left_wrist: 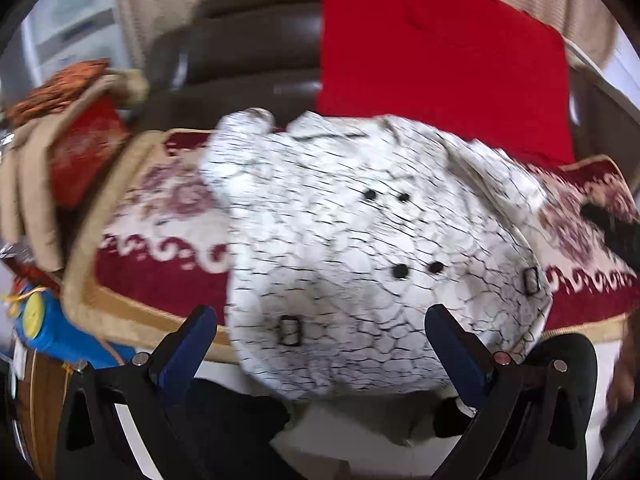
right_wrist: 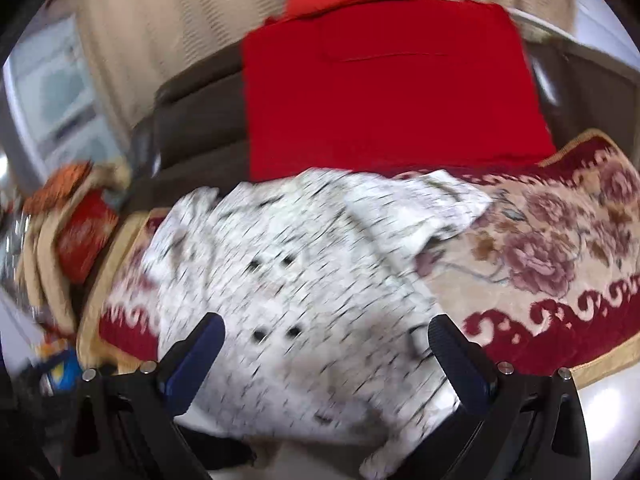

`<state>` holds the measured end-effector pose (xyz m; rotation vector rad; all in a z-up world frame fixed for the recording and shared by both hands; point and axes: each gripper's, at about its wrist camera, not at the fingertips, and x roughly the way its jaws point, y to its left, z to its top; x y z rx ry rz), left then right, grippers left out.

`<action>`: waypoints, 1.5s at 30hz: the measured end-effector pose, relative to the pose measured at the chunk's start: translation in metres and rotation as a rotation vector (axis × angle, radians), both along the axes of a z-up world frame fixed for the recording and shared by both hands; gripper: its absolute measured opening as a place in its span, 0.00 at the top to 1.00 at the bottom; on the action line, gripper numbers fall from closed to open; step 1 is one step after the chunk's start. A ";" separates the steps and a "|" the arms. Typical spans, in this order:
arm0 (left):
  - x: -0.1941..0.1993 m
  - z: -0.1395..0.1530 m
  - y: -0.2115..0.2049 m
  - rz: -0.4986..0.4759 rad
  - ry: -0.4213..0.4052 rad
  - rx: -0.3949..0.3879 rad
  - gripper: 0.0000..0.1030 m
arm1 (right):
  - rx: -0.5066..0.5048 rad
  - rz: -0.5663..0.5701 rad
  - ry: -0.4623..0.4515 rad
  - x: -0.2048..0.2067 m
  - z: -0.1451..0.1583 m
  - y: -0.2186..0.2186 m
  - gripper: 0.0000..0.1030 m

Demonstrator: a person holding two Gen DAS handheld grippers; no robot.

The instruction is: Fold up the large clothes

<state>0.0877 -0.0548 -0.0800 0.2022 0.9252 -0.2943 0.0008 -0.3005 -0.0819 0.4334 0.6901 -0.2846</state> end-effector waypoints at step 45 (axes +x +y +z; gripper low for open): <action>0.102 -0.032 0.087 0.284 0.027 0.062 0.00 | 0.341 0.605 -0.058 0.197 -0.086 0.058 0.76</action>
